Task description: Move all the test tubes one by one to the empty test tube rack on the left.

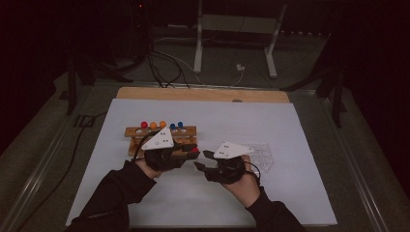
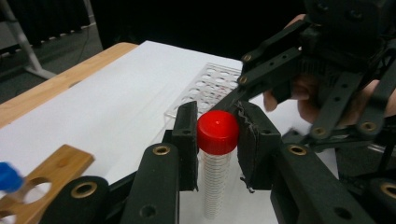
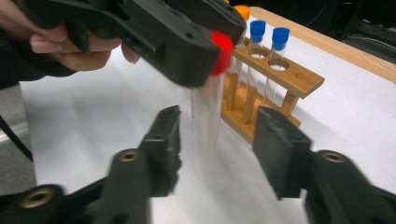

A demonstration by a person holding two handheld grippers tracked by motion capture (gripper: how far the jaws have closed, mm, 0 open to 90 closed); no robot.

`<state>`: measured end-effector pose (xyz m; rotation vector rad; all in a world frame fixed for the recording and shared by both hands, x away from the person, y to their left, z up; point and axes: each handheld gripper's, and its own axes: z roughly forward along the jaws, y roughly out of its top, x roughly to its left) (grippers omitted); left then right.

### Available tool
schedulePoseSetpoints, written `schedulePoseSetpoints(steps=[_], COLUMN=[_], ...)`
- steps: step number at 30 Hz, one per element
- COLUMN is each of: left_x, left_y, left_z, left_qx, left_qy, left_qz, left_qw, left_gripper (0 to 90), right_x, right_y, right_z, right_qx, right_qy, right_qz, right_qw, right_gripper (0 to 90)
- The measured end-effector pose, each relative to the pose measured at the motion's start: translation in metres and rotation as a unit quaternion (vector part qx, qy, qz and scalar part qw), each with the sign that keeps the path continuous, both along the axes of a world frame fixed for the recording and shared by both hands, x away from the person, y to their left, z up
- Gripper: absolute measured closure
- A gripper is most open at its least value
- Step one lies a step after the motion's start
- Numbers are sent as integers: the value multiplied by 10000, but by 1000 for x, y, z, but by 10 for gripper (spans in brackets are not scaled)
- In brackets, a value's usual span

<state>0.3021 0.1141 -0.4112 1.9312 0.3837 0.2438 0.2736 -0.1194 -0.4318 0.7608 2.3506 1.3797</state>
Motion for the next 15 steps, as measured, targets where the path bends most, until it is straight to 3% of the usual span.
schedulePoseSetpoints(steps=[7, 10, 12, 15], left_x=[3, 4, 5, 5], left_y=[18, 28, 36, 49], left_z=[14, 20, 24, 31], left_qx=[24, 1, -26, -50], left_qy=[-47, -72, -90, -133], left_qz=[160, 277, 369, 513], left_qw=[9999, 9996, 9993, 9986], left_gripper=[718, 718, 718, 718], right_x=[-3, -2, -1, -1], right_y=[-4, -6, -7, -8], right_z=[6, 7, 6, 6], right_qx=[155, 224, 215, 244], right_qy=[-171, -153, -66, -17], right_qz=[-134, -210, -191, -18], right_qw=[9996, 9994, 9996, 9997], right_gripper=[187, 107, 8, 0])
